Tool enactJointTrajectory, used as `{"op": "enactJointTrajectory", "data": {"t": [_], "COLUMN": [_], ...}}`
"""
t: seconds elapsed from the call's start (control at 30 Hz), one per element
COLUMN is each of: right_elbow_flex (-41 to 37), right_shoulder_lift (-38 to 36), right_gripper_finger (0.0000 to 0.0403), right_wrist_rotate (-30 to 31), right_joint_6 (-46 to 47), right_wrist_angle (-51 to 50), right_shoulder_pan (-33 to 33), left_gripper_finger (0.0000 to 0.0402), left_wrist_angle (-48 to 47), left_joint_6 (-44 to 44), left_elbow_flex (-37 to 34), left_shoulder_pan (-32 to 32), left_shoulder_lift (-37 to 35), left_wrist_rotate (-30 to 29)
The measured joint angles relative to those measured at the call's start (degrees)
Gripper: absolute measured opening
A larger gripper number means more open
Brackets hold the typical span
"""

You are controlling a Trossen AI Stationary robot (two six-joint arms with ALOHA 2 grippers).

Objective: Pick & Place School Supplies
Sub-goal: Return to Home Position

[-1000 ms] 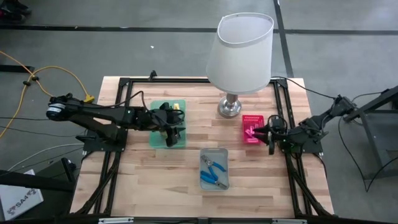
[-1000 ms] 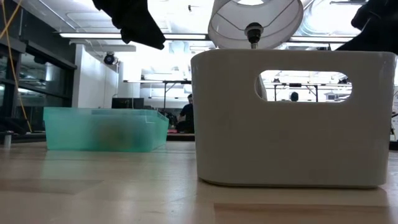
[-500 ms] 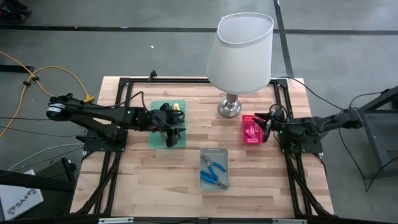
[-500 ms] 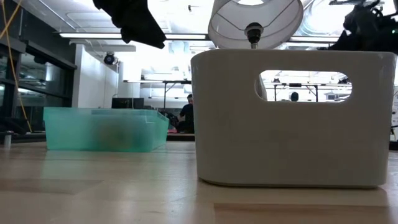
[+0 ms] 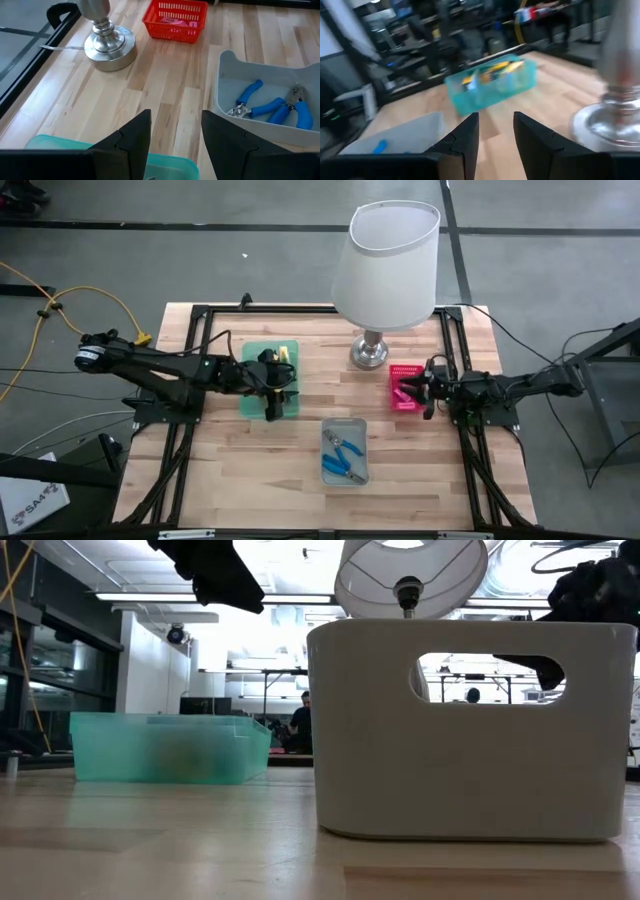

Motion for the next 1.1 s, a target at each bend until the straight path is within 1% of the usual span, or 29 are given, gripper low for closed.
{"op": "enactJointTrajectory", "data": {"t": [0.2,0.43,0.7,0.93,1.1], "right_elbow_flex": [-0.12,-0.14,-0.17,-0.17,-0.19], "right_shoulder_lift": [0.00,0.03,2.01,4.97,5.50], "right_gripper_finger": [0.0113,0.0113,0.0113,0.0113,0.0113], "right_wrist_rotate": [-10.98,-19.50,-19.40,-19.24,-19.29], "right_joint_6": [2.21,1.99,1.59,1.98,1.87], "right_wrist_angle": [-1.68,-3.33,-3.36,-3.40,-3.42], "right_shoulder_pan": [-3.29,-7.97,-10.30,-10.31,-10.29], "left_gripper_finger": [0.0168,0.0168,0.0168,0.0168,0.0168], "left_wrist_angle": [0.00,0.00,0.01,-0.14,-1.32], "left_joint_6": [-0.04,-0.21,-0.22,-0.49,0.94], "left_elbow_flex": [0.02,0.02,0.02,0.02,-0.05], "left_shoulder_pan": [0.00,0.00,0.00,-0.24,-1.04], "left_shoulder_lift": [0.00,0.00,0.00,0.02,-0.07], "left_wrist_rotate": [0.00,0.00,0.24,0.22,-0.37]}}
